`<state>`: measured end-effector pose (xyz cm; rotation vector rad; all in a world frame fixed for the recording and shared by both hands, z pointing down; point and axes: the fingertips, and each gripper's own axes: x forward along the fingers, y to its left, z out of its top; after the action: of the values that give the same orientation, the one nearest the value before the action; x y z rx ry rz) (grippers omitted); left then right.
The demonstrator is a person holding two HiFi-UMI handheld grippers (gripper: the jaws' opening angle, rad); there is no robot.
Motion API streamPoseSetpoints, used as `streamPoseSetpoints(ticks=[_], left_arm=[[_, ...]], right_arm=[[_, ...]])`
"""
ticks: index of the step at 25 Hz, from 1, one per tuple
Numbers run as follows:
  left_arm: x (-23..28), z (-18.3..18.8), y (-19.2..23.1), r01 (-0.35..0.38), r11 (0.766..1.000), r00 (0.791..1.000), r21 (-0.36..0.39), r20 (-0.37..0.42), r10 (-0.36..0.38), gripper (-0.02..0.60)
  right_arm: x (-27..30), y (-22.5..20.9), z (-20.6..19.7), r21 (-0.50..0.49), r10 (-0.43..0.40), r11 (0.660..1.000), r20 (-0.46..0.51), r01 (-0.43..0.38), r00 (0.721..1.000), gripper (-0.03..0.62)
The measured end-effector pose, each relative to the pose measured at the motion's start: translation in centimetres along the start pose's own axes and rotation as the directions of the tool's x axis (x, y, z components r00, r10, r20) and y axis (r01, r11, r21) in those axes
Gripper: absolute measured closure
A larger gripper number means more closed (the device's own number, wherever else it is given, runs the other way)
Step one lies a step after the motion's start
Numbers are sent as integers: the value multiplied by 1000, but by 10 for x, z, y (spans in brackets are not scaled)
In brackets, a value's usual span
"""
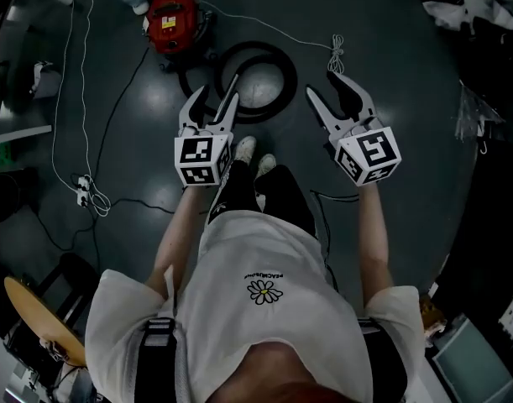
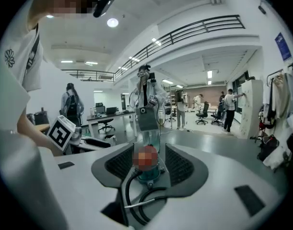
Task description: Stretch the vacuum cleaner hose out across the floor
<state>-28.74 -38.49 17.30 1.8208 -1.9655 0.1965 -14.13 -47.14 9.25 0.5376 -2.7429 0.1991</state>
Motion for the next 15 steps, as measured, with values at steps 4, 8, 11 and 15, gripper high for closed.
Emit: streamPoseSetpoints(ticks=[4,8,11,15], left_arm=[[57,-60,18,-52,998,999,-34,-18,51,345],[156,-165,41,-78,993,997,-87,-14,77,293],[228,-257,66,-86,996,996,-26,-23,85,279],[306,-384,108,-100,991,993,93,-45,105,279]], right_arm=[[57,-36,-68,-48,126,990,-59,-129,990,398],[130,-73,-184,-135,186,970,-112,-201,976,397],[196,-89,-290,-254,246,922,-205,-294,947,396],[291,-116,-427,-374,294,842,-287,-389,912,396]])
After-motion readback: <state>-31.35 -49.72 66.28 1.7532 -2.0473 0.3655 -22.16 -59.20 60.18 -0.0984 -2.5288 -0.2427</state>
